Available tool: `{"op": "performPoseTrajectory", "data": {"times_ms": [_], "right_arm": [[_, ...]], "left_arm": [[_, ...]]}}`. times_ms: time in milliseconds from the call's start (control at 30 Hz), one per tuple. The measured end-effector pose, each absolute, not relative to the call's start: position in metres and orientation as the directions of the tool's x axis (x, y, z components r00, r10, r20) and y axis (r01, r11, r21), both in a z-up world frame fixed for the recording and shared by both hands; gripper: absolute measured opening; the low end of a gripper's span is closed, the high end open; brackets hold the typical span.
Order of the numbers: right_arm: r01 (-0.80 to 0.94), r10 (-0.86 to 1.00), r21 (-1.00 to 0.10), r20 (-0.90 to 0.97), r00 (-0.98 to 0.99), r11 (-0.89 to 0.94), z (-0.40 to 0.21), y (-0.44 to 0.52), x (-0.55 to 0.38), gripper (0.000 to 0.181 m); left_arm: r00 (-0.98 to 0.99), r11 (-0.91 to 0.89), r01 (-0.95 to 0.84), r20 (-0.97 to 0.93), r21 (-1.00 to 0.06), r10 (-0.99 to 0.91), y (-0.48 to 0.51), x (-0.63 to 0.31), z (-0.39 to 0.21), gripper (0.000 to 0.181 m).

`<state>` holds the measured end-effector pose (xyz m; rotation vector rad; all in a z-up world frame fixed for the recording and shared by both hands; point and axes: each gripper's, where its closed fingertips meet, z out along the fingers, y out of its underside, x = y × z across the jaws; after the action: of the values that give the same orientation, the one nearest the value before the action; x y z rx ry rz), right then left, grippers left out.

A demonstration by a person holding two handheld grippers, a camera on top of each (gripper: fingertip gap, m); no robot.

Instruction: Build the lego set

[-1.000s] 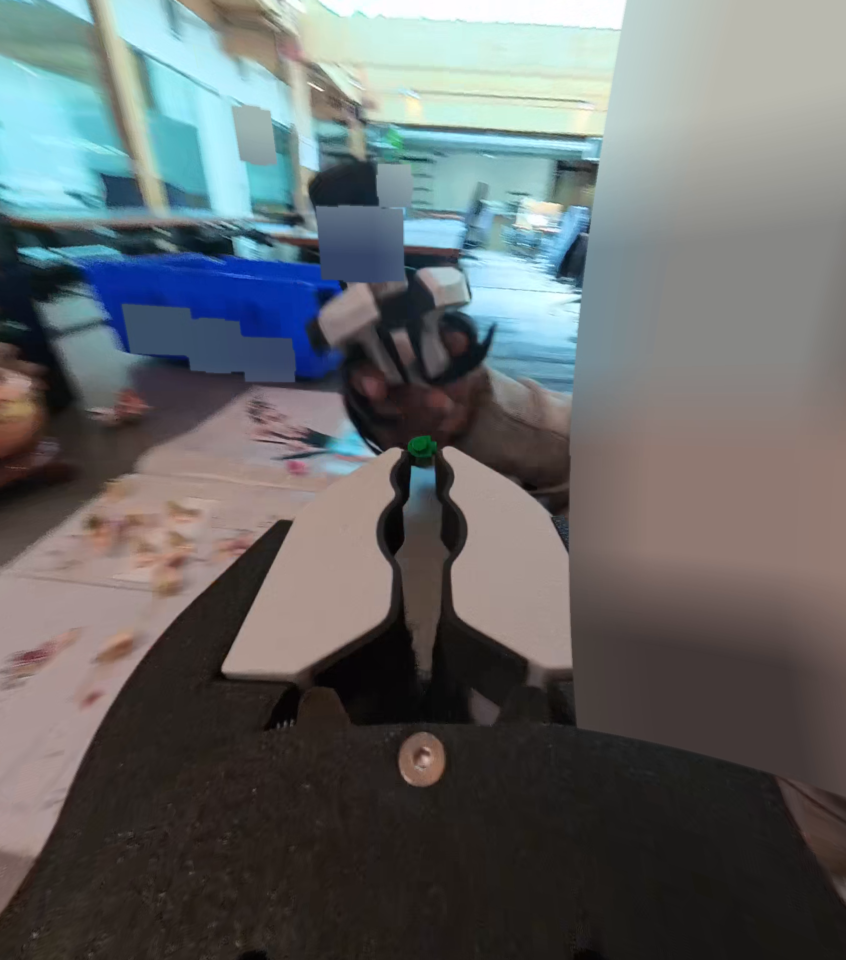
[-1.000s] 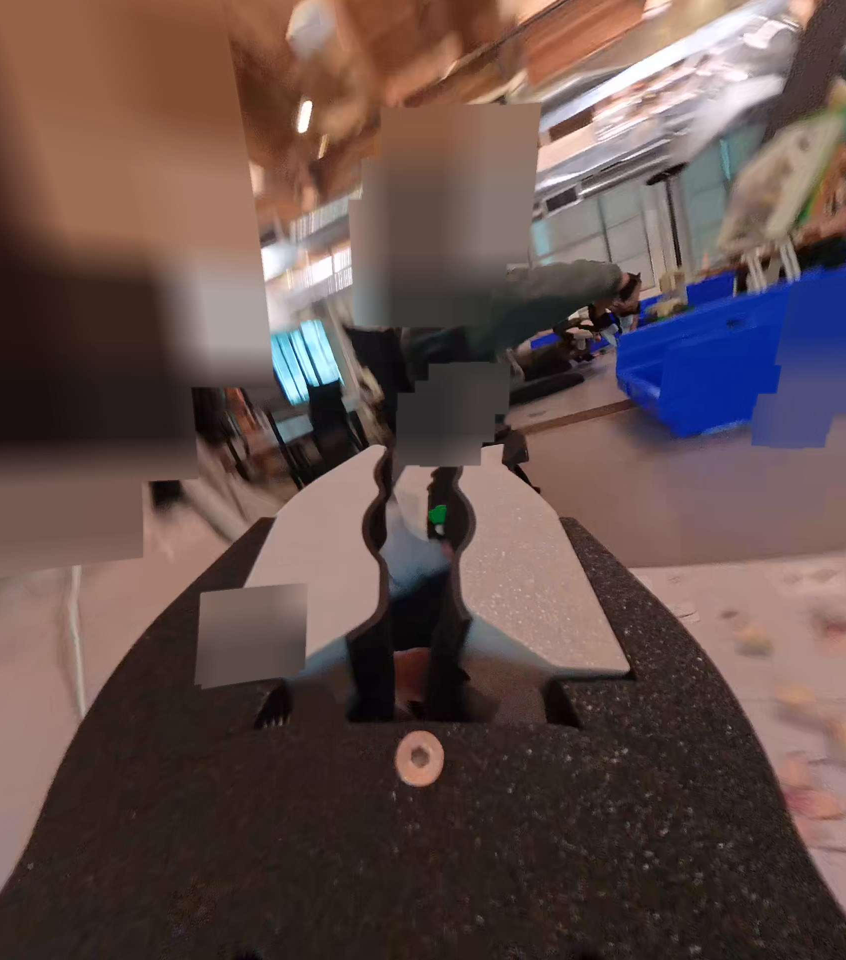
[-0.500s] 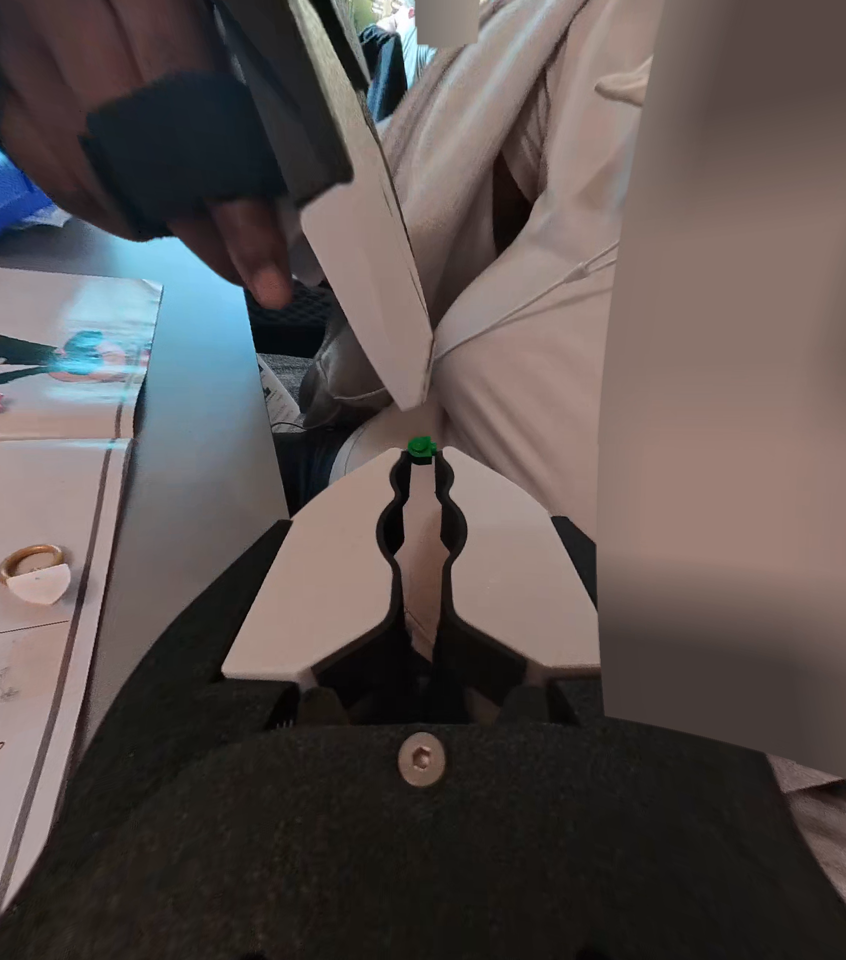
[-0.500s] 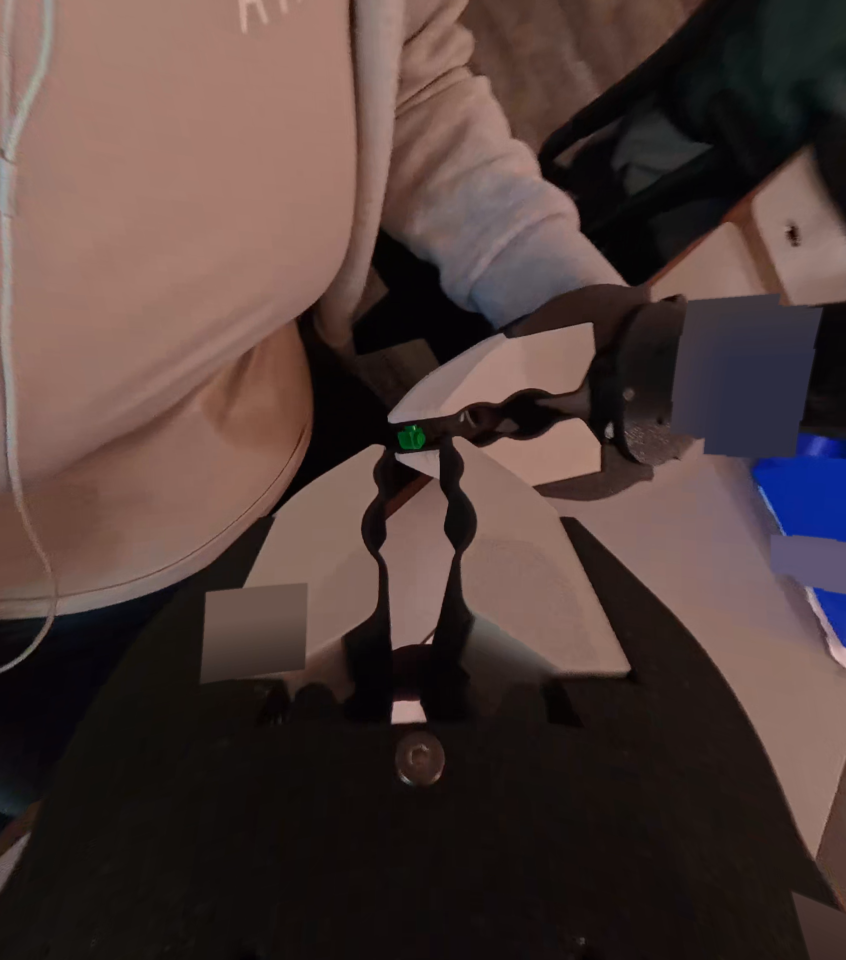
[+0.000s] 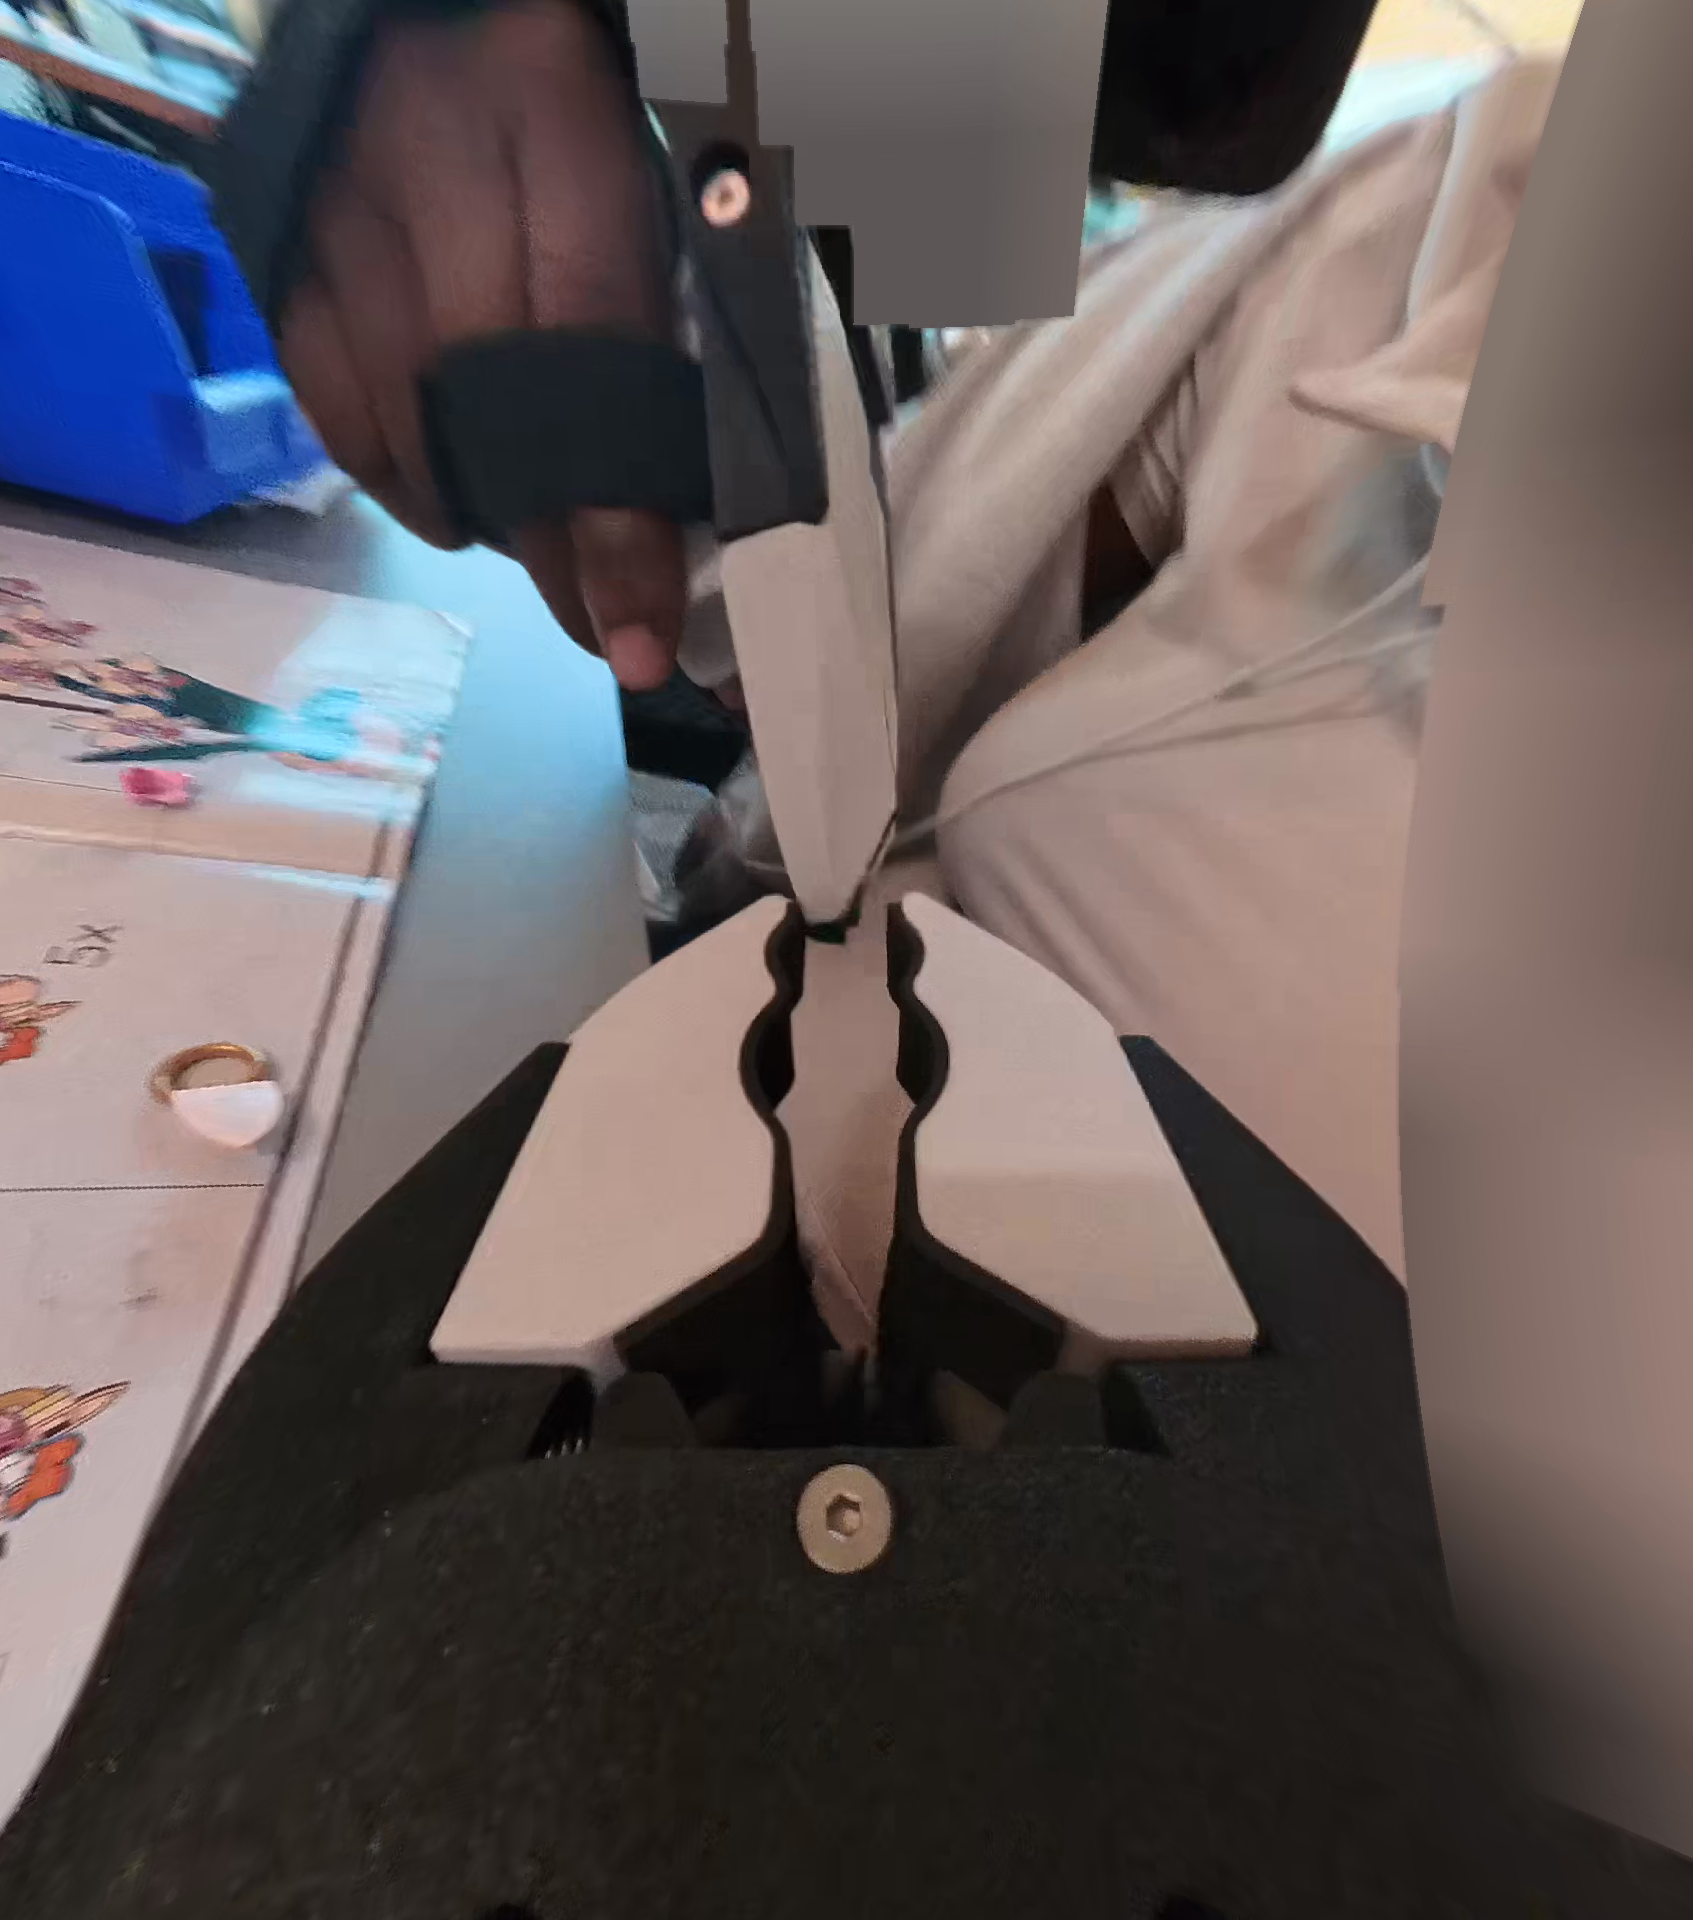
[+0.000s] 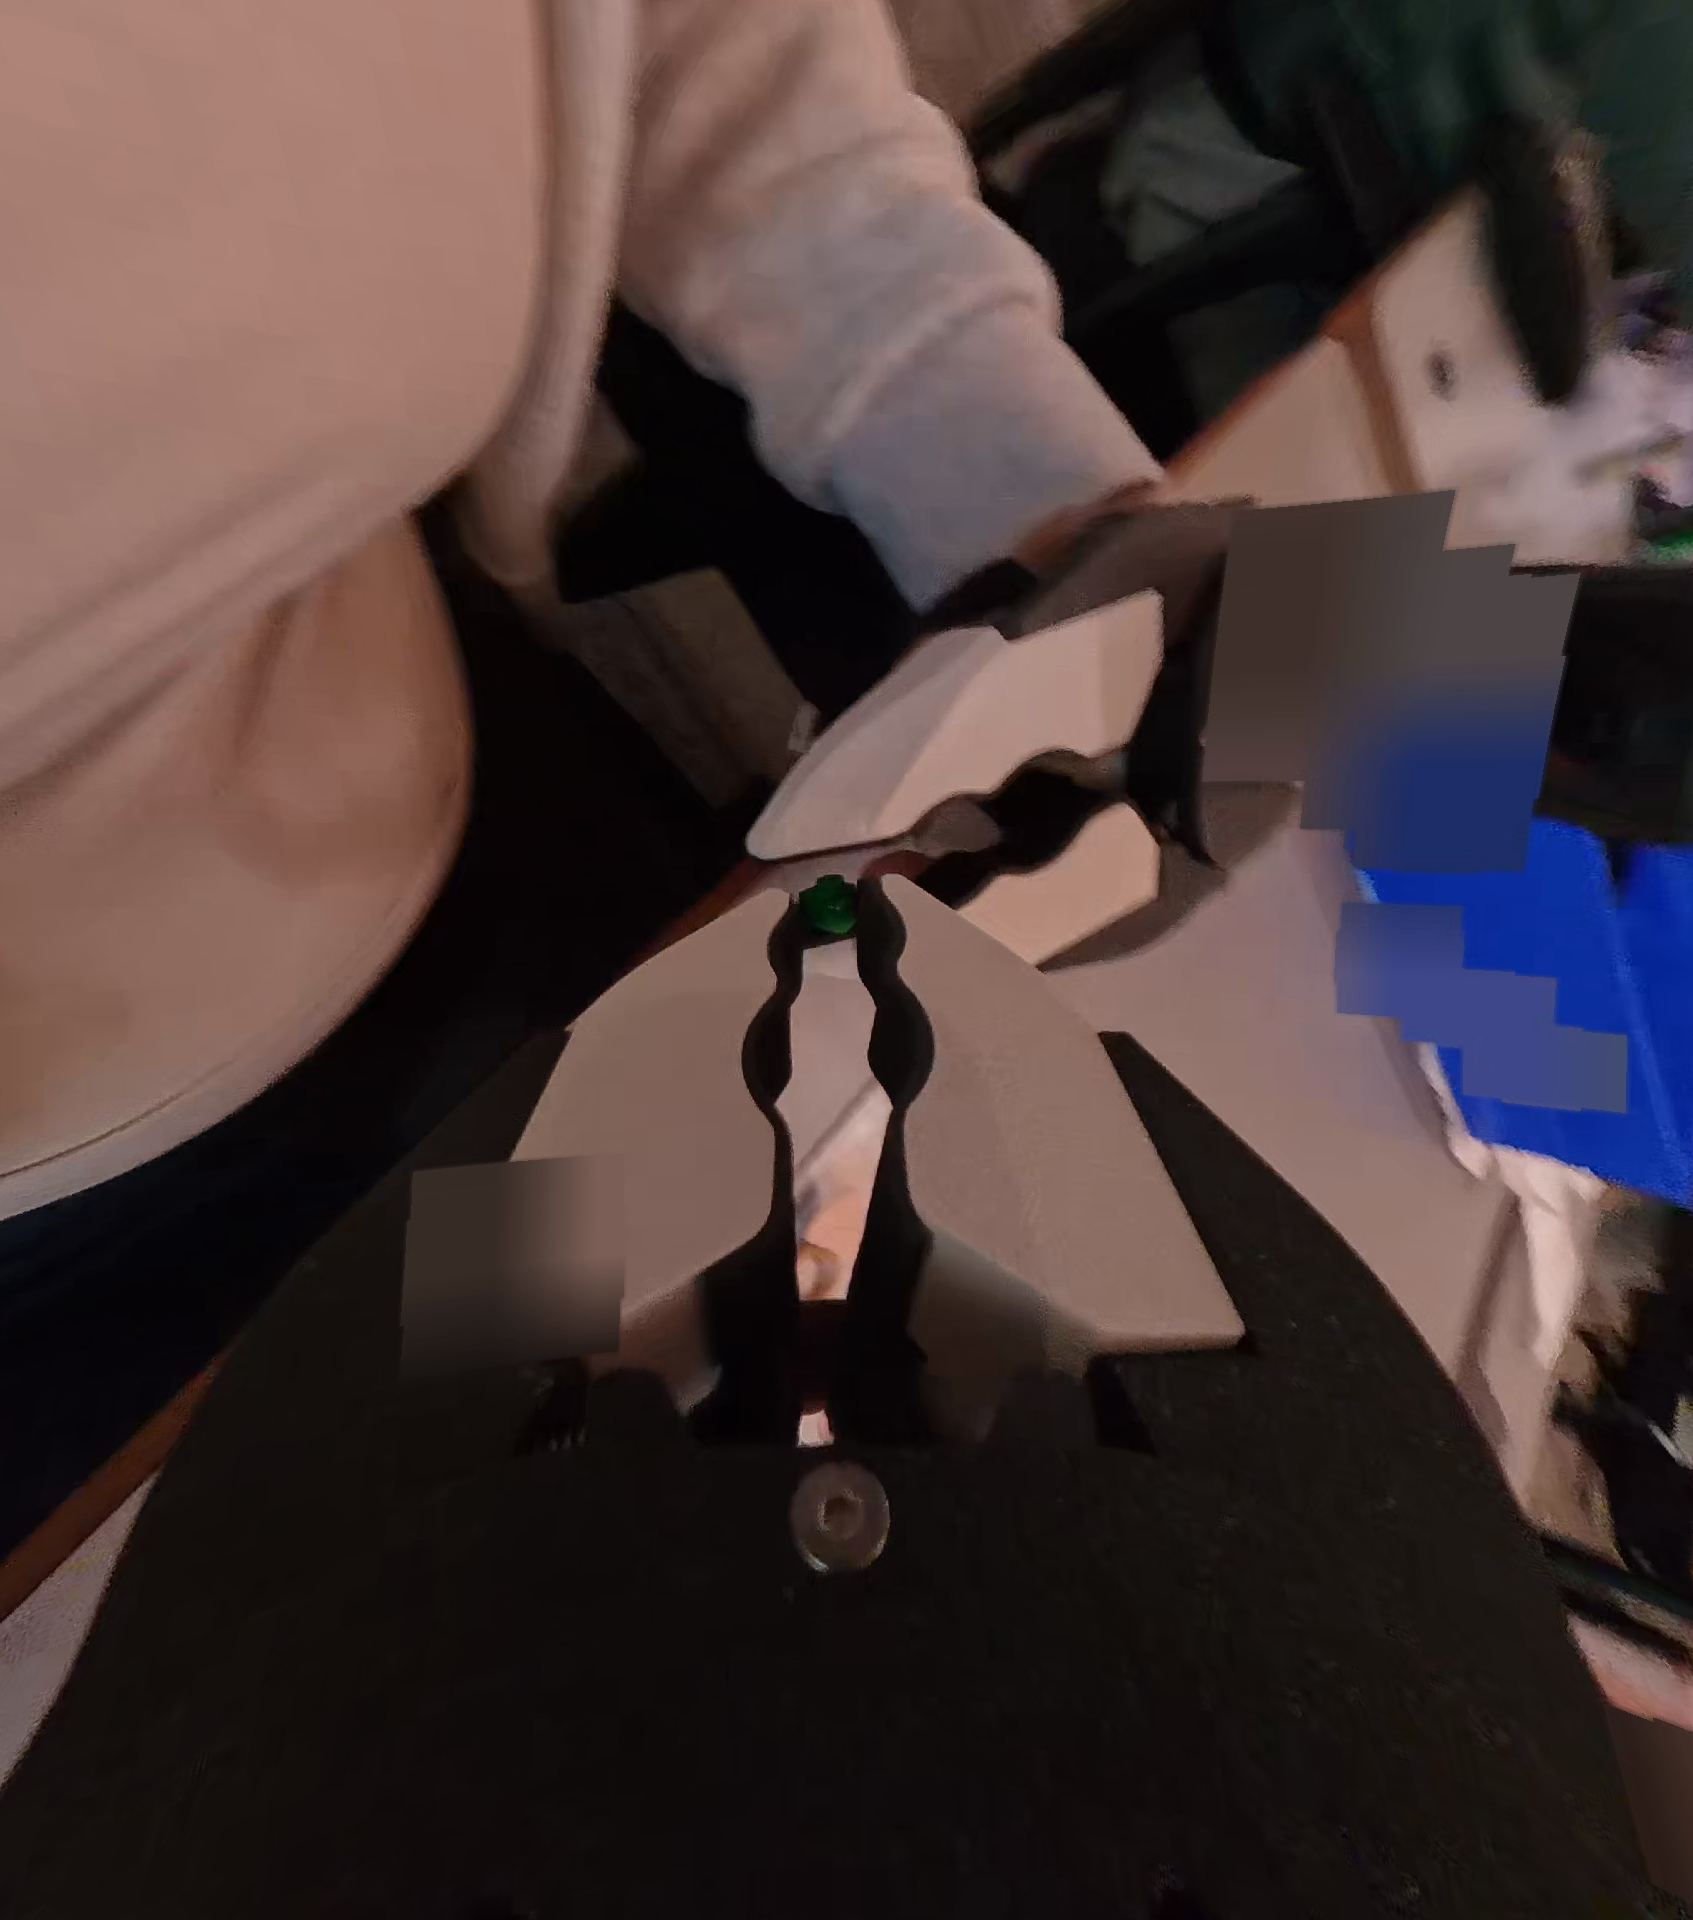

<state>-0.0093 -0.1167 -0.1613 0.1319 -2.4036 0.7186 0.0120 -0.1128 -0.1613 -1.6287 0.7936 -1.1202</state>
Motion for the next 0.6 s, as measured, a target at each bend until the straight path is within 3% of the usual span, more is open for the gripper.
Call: {"op": "performPoseTrajectory", "data": {"times_ms": [233, 367, 600], "right_arm": [[-0.045, 0.450, -0.501, 0.810, -0.375, 0.864, -0.121, -0.062, -0.050, 0.010], [0.021, 0.510, -0.529, 0.806, -0.299, 0.848, -0.120, -0.056, -0.055, 0.010], [0.039, 0.466, -0.479, 0.828, -0.311, 0.877, -0.126, -0.061, -0.058, 0.010]], "left_arm": [[0.637, -0.132, 0.359, 0.346, -0.924, -0.689, -0.066, -0.037, -0.122, 0.029], [0.755, -0.027, 0.325, 0.277, -0.945, -0.594, -0.059, -0.050, -0.116, 0.024], [0.801, -0.028, 0.256, 0.228, -0.966, -0.553, -0.056, -0.049, -0.122, 0.017]]}}
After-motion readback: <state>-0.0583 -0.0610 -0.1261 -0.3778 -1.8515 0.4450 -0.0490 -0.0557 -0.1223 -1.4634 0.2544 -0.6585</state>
